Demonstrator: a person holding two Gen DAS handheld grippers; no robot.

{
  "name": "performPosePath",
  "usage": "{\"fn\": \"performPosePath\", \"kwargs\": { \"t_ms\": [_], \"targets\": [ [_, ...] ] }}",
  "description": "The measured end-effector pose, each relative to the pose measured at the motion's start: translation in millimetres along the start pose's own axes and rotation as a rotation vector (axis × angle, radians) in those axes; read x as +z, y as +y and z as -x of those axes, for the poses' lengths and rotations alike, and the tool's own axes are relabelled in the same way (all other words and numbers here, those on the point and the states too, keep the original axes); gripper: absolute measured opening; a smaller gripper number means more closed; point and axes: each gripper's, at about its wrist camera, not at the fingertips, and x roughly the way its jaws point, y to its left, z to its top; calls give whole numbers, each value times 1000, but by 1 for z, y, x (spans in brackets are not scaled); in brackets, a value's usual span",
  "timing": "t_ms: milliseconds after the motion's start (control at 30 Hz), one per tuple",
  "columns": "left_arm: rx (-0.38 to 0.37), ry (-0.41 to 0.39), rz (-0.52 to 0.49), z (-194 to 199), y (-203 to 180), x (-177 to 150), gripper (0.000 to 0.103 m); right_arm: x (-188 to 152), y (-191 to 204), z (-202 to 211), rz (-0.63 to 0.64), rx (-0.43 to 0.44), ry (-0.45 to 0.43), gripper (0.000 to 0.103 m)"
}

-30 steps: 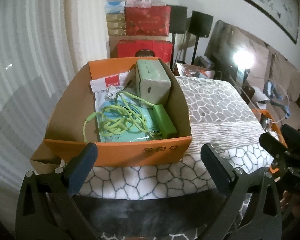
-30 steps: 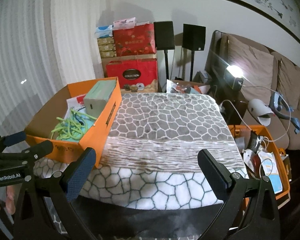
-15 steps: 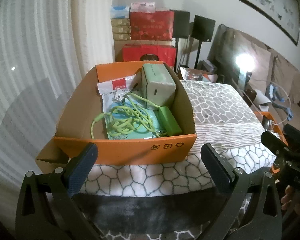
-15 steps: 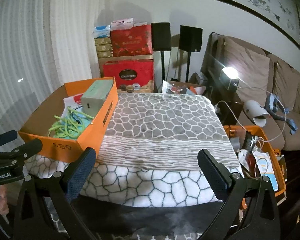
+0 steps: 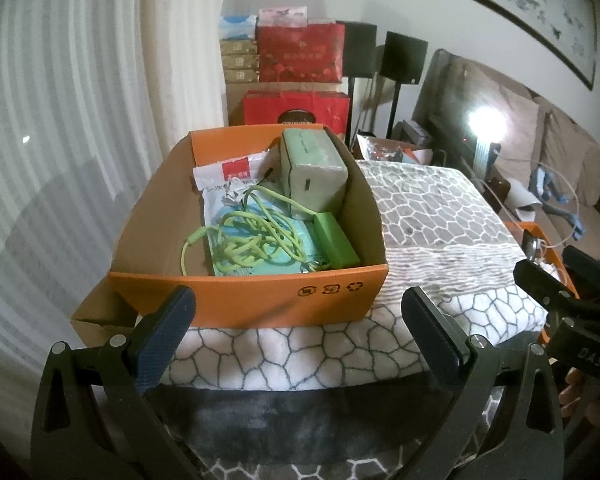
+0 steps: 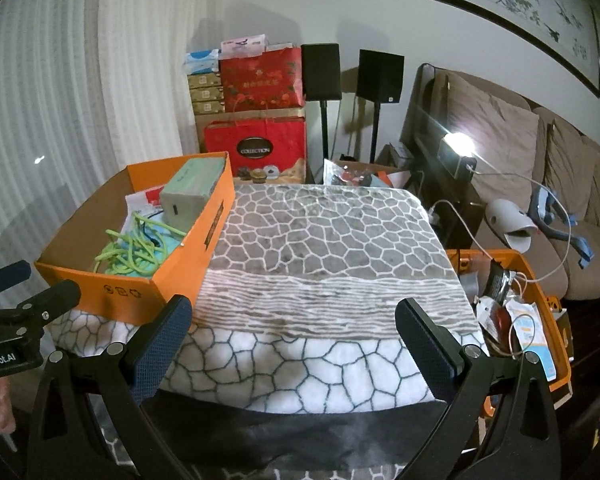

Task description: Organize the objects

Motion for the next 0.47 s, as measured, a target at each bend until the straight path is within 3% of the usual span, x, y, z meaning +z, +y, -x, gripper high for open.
{"fn": "performPosePath", "kwargs": {
  "t_ms": [467],
  "targets": [
    [4,0,3,2,0,-3,103,-1,1,0,1,4,3,102]
  ]
}}
